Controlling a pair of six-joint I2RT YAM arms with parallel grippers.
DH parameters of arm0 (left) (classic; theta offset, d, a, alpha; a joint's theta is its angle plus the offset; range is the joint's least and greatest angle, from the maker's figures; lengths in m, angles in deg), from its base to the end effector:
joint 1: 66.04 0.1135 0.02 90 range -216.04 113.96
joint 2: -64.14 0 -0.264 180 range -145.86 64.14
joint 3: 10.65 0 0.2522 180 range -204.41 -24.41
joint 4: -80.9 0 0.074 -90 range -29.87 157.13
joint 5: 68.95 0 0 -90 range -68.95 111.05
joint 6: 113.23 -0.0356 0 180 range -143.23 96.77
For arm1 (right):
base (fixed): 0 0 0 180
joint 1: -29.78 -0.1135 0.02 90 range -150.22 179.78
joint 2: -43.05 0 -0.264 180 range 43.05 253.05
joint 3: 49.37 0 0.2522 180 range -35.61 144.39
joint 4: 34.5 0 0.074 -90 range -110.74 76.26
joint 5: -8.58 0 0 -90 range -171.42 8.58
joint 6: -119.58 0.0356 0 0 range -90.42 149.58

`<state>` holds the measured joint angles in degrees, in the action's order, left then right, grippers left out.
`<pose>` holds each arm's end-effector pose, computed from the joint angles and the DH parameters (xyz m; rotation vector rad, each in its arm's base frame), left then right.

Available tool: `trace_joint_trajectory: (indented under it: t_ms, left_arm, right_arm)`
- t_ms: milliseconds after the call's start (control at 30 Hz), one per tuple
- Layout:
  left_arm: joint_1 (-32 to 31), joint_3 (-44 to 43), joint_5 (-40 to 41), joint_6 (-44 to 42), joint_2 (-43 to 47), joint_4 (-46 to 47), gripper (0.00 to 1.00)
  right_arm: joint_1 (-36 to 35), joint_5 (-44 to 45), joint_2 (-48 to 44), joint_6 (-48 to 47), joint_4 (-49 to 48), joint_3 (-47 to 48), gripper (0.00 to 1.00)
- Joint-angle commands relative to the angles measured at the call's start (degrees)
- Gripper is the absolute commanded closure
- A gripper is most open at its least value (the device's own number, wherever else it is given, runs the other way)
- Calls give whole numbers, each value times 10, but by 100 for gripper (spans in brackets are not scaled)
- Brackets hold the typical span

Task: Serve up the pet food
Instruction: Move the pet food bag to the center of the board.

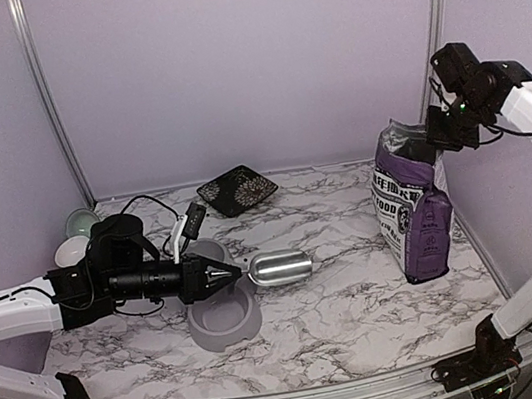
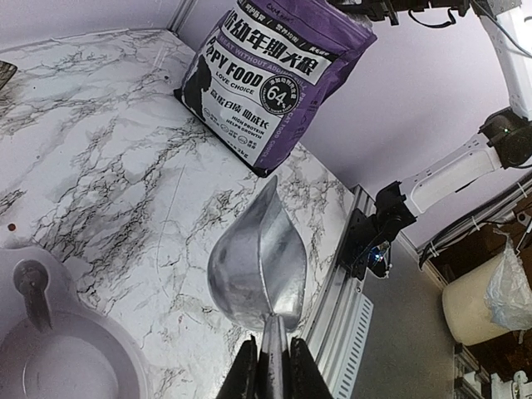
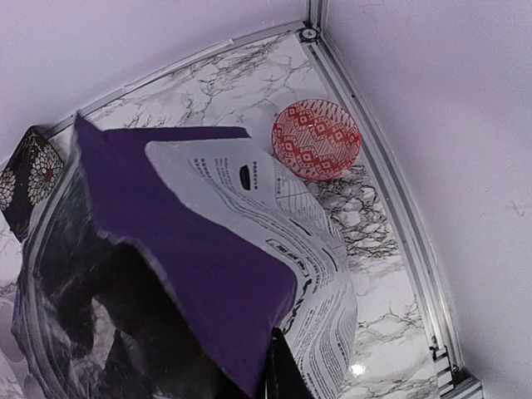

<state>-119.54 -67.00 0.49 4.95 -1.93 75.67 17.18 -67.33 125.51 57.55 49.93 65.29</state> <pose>0.1477 -0.2206 0.2845 0.7140 1.9006 -1.2859 0.2607 0.0494 0.4238 0.4289 2.4066 0.0065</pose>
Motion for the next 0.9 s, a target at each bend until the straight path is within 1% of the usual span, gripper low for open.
trace_joint_trajectory:
  t_ms: [0, 33, 133, 367, 433, 500, 567, 600, 667, 700, 800, 867]
  left_arm:
    - [-6, -18, -4, 3, -9, 22, 100]
    - [-7, -19, -4, 3, -9, 22, 100]
    - [-9, -18, -2, 5, -8, 22, 100]
    - [-11, -11, 6, 9, 5, 20, 100]
    - [-11, -10, 8, 10, 6, 20, 100]
    - [-12, -11, 8, 10, 5, 20, 100]
    - [-11, -14, 6, 10, 2, 18, 100]
    - [-12, -16, 6, 9, 2, 18, 100]
    - [-12, -17, 6, 8, 2, 16, 100]
    - [-12, -18, 6, 8, 2, 14, 100]
    - [-12, -17, 4, 7, 5, 11, 100]
    - [-11, -17, 1, 6, 5, 9, 100]
  right_arm:
    - [3, -15, -94, 8, -100, -23, 87]
    - [4, -17, -96, -1, -100, -29, 84]
    - [8, -33, -95, -19, -99, -32, 80]
    - [9, -53, -87, -30, -104, -32, 79]
    - [9, -59, -87, -35, -109, -30, 76]
    - [10, -55, -86, -48, -108, -21, 70]
    - [14, -46, -81, -61, -92, 1, 58]
    - [18, -44, -78, -68, -82, 15, 54]
    - [31, -40, -75, -80, -61, 43, 42]
    - [38, -31, -75, -85, -49, 53, 38]
    - [67, -7, -84, -97, -23, 69, 31]
    - [101, -4, -94, -107, -21, 55, 28]
